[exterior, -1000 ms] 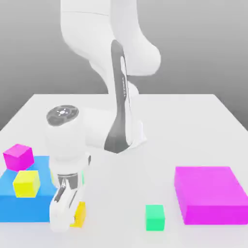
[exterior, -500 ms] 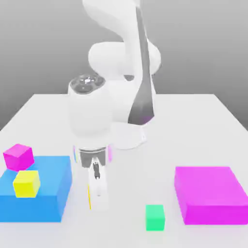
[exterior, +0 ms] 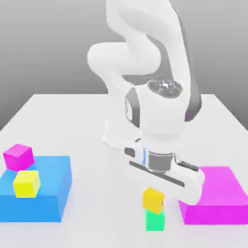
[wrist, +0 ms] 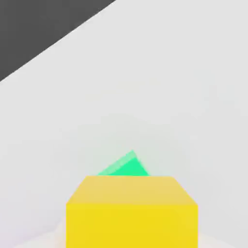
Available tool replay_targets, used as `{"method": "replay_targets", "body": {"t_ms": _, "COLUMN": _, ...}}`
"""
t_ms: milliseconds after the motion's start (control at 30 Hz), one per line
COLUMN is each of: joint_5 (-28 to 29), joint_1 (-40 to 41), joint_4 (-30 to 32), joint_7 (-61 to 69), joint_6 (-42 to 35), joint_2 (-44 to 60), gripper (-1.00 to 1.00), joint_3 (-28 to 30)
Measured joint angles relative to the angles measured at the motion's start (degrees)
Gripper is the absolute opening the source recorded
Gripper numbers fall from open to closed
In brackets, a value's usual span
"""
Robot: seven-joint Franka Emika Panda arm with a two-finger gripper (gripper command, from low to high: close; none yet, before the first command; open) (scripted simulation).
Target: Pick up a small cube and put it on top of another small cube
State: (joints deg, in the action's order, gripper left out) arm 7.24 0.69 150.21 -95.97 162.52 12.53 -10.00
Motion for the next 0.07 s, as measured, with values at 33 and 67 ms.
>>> {"method": "replay_targets", "body": {"t_ms": 33, "joint_5": 0.0, "joint_1": 0.0, "joint_4": 0.0, "joint_7": 0.0, "joint_6": 0.0, "joint_2": 0.0, "gripper": 1.0, "joint_3": 0.0}}
{"method": "replay_targets", "body": {"t_ms": 67, "joint_5": 0.0, "joint_1": 0.0, "joint_4": 0.0, "joint_7": 0.0, "joint_6": 0.0, "joint_2": 0.0, "gripper": 1.0, "joint_3": 0.0}}
